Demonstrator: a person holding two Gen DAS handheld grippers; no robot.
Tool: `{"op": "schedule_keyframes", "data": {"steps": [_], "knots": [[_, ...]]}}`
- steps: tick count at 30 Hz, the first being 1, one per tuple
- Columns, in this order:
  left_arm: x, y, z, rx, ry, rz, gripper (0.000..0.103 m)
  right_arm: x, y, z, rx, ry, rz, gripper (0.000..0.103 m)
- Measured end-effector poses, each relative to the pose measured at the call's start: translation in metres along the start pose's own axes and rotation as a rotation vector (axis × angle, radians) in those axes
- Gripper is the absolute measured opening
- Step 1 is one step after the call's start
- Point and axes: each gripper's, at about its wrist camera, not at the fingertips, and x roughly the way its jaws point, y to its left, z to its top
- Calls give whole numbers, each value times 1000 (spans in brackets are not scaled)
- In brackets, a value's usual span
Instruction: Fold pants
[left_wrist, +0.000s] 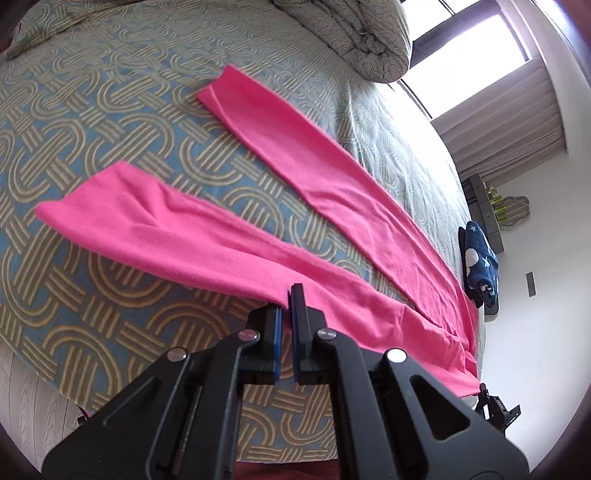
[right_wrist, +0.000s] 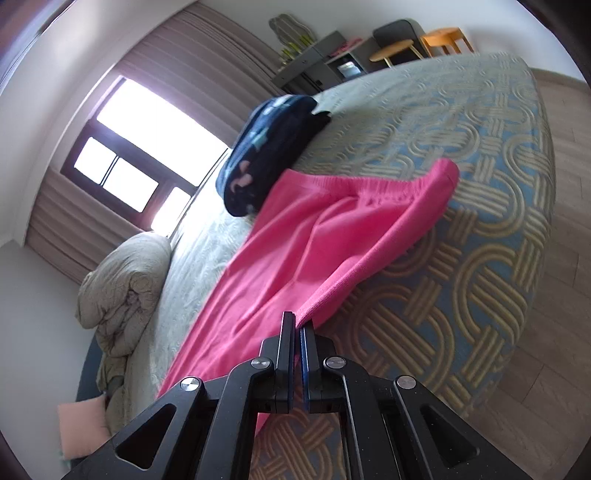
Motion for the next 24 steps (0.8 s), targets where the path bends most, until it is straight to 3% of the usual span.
{"op": "schedule_keyframes", "data": {"steps": [9,14,17,21,24], "knots": [[6,-44,66,52,-77,4,5,45,91,49,-134,-46,76,2],[34,-67,117,89,-109,68,5,108,143,80,-241,-8,33,3],[70,-72,151,86,-86,113,5,169,159,91,-305,52,-77,4],[120,-73,186,88,-28,206,5,257,153,92,-426,200,-329,14],[145,-69,197,85,27,285,6,297,141,86,-522,322,-499,19]]}}
